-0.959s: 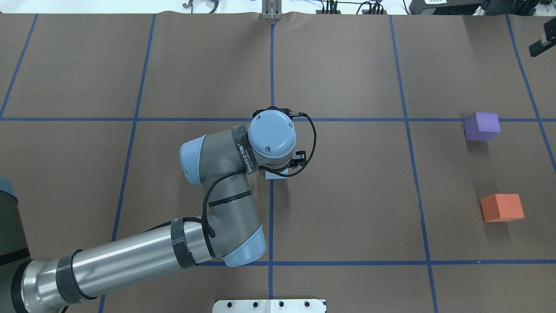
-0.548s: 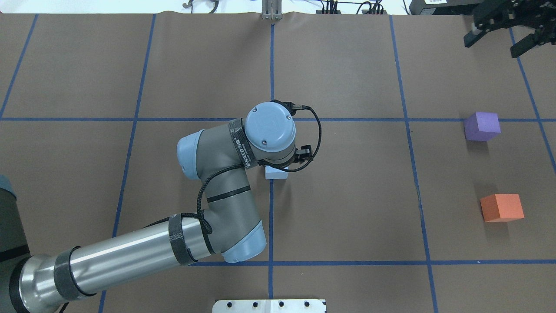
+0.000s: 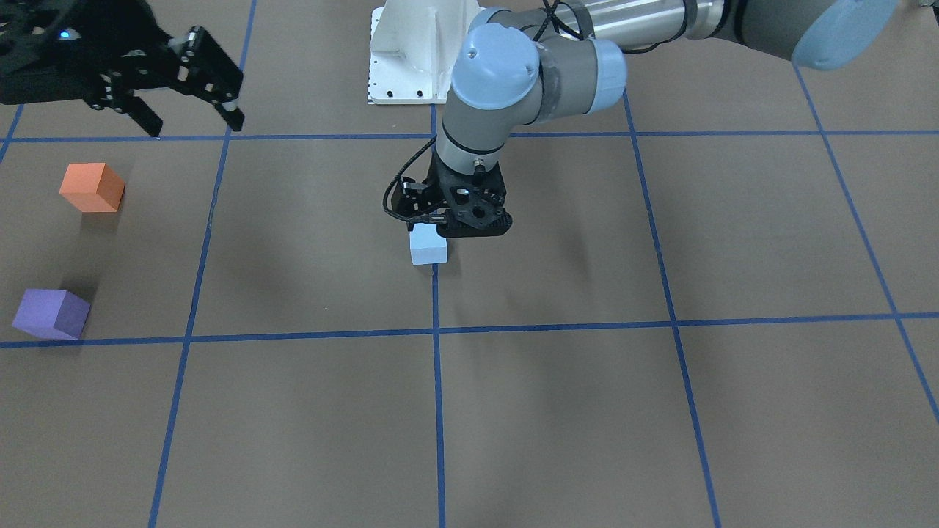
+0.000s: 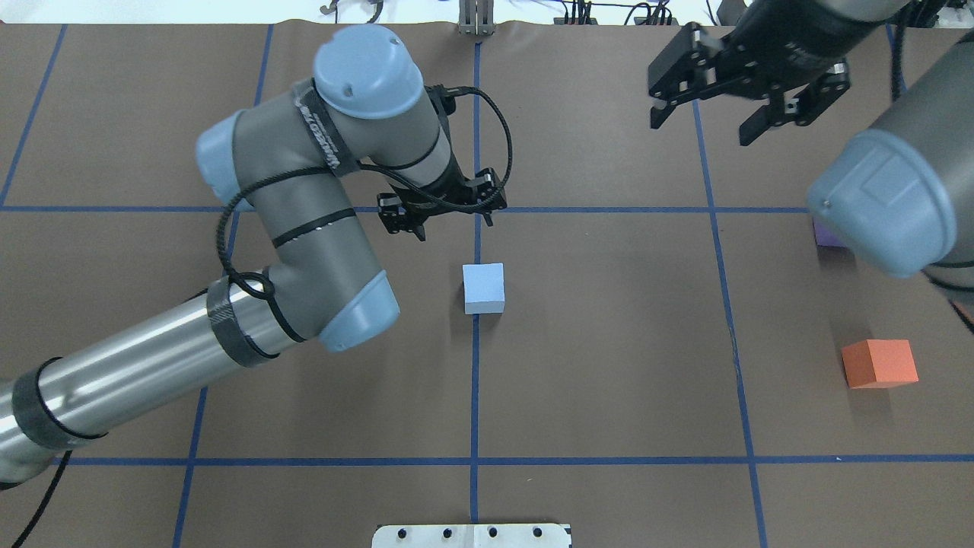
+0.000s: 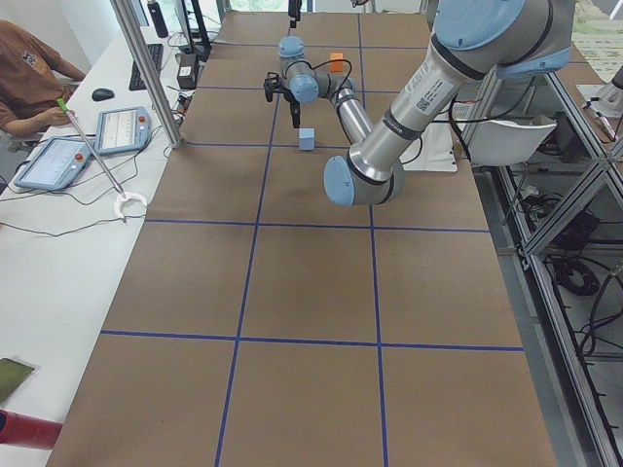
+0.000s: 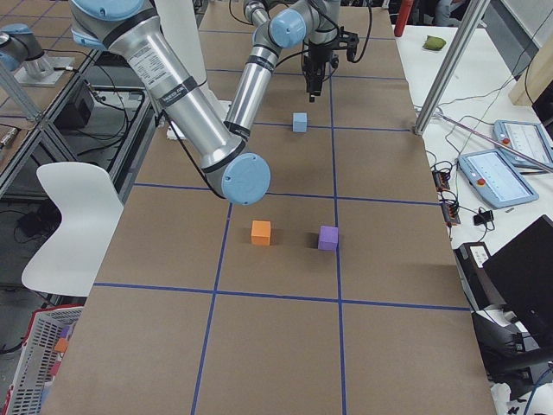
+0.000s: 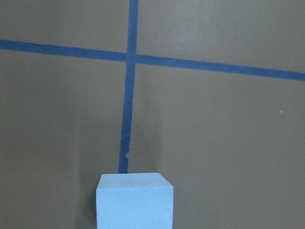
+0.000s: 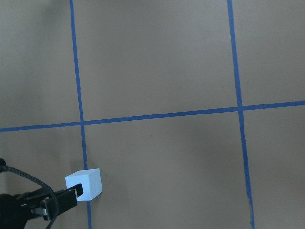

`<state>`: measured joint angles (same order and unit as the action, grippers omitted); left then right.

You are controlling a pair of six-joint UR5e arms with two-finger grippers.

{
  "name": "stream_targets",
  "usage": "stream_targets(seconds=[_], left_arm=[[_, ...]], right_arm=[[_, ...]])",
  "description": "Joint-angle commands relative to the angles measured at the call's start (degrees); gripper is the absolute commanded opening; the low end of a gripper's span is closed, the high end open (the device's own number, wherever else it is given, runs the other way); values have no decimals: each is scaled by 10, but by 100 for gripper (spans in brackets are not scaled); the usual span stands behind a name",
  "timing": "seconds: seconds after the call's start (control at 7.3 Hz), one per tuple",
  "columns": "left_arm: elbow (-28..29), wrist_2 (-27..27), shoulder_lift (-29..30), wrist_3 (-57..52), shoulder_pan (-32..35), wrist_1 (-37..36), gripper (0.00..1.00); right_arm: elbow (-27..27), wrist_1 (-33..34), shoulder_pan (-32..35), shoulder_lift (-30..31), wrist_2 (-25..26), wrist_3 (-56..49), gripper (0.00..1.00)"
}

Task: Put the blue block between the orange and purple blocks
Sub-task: 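Grasp the light blue cube with the right gripper while the left arm withdraws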

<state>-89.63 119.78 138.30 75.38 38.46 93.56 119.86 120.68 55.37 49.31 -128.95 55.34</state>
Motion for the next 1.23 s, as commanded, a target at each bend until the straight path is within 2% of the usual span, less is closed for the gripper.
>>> stream_targets(seconds=[0.0,0.14,0.41,0.82,0.96,1.1], left_arm=[[-89,31,-80,-56,60,-62,100],[-132,31,-120,-102,83,-99,100],[-202,31,-209,-197,130,-123,100],[-259,29,-346,-375,224,-121,100],[-259,29,-369,-446,259,-122,100],[-254,28,-375,-477,274,-122,100]], right_arm=[[-54,-9,-89,-71,70,64,100],[-82,-43,-114,-82,86,82,100],[-161,-146,-180,-82,157,115,100],[-303,-298,-208,-95,178,116,100],[-345,-306,-222,-111,185,126,100],[-358,-306,-235,-111,199,122,100]])
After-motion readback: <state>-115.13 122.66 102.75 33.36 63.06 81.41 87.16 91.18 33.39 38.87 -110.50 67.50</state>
